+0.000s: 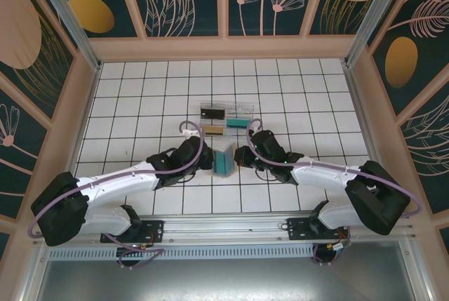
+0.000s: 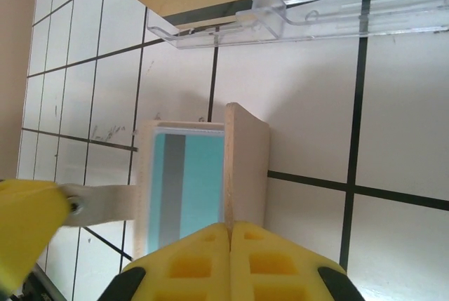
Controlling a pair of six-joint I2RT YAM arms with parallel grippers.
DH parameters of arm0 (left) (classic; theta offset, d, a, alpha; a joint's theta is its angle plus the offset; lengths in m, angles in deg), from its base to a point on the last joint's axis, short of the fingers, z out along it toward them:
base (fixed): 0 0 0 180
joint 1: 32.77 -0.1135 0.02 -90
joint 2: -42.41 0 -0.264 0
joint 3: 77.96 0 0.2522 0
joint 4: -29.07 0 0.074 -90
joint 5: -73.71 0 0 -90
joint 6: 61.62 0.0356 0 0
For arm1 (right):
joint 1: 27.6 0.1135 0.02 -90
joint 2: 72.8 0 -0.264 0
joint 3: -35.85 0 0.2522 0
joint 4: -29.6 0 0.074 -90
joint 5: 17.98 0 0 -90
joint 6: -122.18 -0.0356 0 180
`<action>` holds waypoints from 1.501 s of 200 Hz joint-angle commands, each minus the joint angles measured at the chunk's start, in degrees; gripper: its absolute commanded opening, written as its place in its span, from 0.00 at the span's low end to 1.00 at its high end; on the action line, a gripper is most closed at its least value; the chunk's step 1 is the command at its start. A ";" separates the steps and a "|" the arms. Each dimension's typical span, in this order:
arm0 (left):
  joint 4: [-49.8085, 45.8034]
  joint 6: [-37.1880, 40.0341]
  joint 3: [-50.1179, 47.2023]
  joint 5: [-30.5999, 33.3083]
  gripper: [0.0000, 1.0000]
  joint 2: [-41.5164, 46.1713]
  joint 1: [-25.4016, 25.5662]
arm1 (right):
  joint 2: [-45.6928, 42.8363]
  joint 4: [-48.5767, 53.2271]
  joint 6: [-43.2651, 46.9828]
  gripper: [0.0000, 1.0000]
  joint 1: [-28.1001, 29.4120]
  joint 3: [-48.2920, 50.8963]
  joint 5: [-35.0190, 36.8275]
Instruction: Take the credit cards out of the card holder
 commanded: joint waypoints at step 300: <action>6.08 0.84 -3.82 -5.06 0.29 -5.89 -2.04 | 6.48 -1.06 3.78 0.04 -3.42 4.79 2.82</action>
